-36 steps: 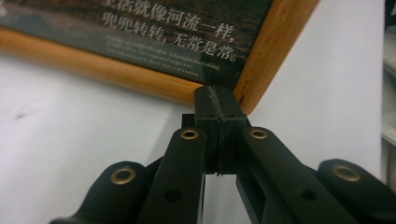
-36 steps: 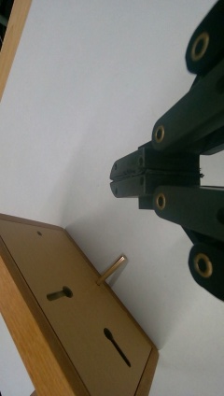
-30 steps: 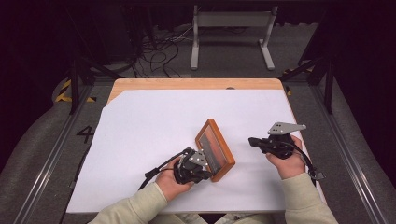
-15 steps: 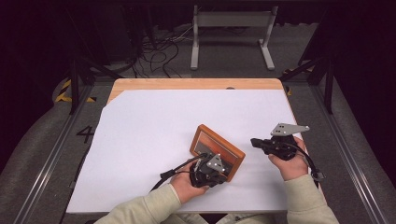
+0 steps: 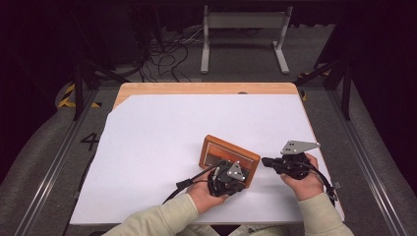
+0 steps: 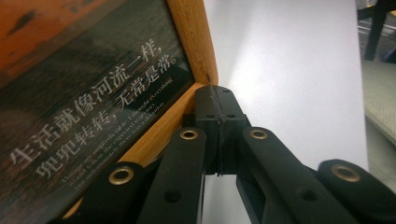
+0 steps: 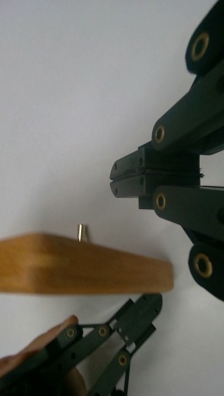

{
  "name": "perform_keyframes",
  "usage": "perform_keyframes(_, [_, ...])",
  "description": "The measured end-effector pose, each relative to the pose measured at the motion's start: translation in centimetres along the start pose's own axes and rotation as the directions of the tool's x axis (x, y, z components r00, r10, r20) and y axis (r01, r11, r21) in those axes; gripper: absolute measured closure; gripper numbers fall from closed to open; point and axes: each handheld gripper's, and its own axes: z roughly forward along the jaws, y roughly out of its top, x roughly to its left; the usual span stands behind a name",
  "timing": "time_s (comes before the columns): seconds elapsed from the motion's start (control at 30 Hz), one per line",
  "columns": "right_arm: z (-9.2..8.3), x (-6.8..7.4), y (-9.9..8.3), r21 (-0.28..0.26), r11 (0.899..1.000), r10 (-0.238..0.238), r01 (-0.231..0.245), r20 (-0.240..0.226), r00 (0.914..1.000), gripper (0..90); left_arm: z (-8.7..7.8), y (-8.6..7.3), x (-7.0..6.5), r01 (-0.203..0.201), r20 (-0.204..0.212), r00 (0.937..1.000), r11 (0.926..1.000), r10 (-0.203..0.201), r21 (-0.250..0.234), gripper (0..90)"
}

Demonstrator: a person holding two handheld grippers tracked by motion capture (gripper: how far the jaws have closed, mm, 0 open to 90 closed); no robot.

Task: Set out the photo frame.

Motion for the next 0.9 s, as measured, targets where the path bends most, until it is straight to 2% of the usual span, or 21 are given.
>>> perform_keyframes(0.13, [0.1,0.9,-0.4,0.026,0.999,-0.022,0.023,-0.016,0.9996,90.0,-0.3,-0.1,-0.1,0.000,-0.015,0.9999,0.9998,0.000,0.019,90.0])
perform_keyframes(0.2, [0.2,1.5,-0.7,0.048,0.998,-0.043,0.044,-0.033,0.9985,90.0,-1.3,-0.4,0.0,0.010,-0.003,0.9999,1.0000,-0.010,0.000,90.0])
perform_keyframes(0.3, [0.2,2.2,-0.9,0.066,0.996,-0.063,0.068,-0.064,0.9959,90.0,-2.7,-0.9,0.3,0.017,-0.011,0.9998,0.9997,-0.017,-0.015,89.8])
perform_keyframes(0.4, [0.5,3.4,-1.1,0.101,0.988,-0.102,0.114,-0.118,0.9878,90.0,-4.2,-1.9,0.7,0.041,-0.032,0.9986,0.9989,-0.041,-0.024,88.5])
perform_keyframes(0.43, [0.6,3.7,-1.1,0.109,0.986,-0.111,0.126,-0.133,0.9849,90.0,-4.2,-1.9,0.7,0.041,-0.032,0.9986,0.9989,-0.041,-0.024,88.3])
perform_keyframes(0.53, [0.9,4.4,-1.0,0.119,0.983,-0.120,0.141,-0.168,0.9784,90.0,-5.7,-3.0,1.6,0.081,-0.047,0.9954,0.9957,-0.083,-0.045,87.9])
perform_keyframes(0.63, [1.7,4.9,-0.8,0.124,0.981,-0.126,0.151,-0.196,0.9726,90.0,-6.7,-3.7,2.1,0.101,-0.064,0.9924,0.9932,-0.105,-0.058,87.4])
perform_keyframes(0.67, [1.9,5.0,-0.8,0.124,0.980,-0.126,0.153,-0.201,0.9713,90.0,-7.1,-4.1,2.2,0.119,-0.071,0.9898,0.9906,-0.123,-0.068,87.2])
perform_keyframes(0.77, [2.6,5.0,-0.8,0.134,0.978,-0.129,0.157,-0.199,0.9715,90.0,-7.8,-4.7,2.6,0.136,-0.083,0.9863,0.9875,-0.143,-0.079,86.7])
perform_keyframes(0.83, [2.8,5.0,-0.8,0.131,0.978,-0.137,0.164,-0.199,0.9704,90.0,-8.8,-5.5,3.1,0.162,-0.096,0.9806,0.9821,-0.171,-0.096,86.6])
perform_keyframes(0.87, [2.8,5.0,-0.8,0.131,0.978,-0.137,0.164,-0.199,0.9704,90.0,-8.8,-5.5,3.1,0.162,-0.096,0.9806,0.9821,-0.171,-0.096,86.5])
perform_keyframes(0.9, [2.9,5.0,-0.7,0.129,0.978,-0.137,0.165,-0.204,0.9694,90.0,-9.2,-6.0,3.2,0.176,-0.105,0.9768,0.9788,-0.187,-0.105,86.5])
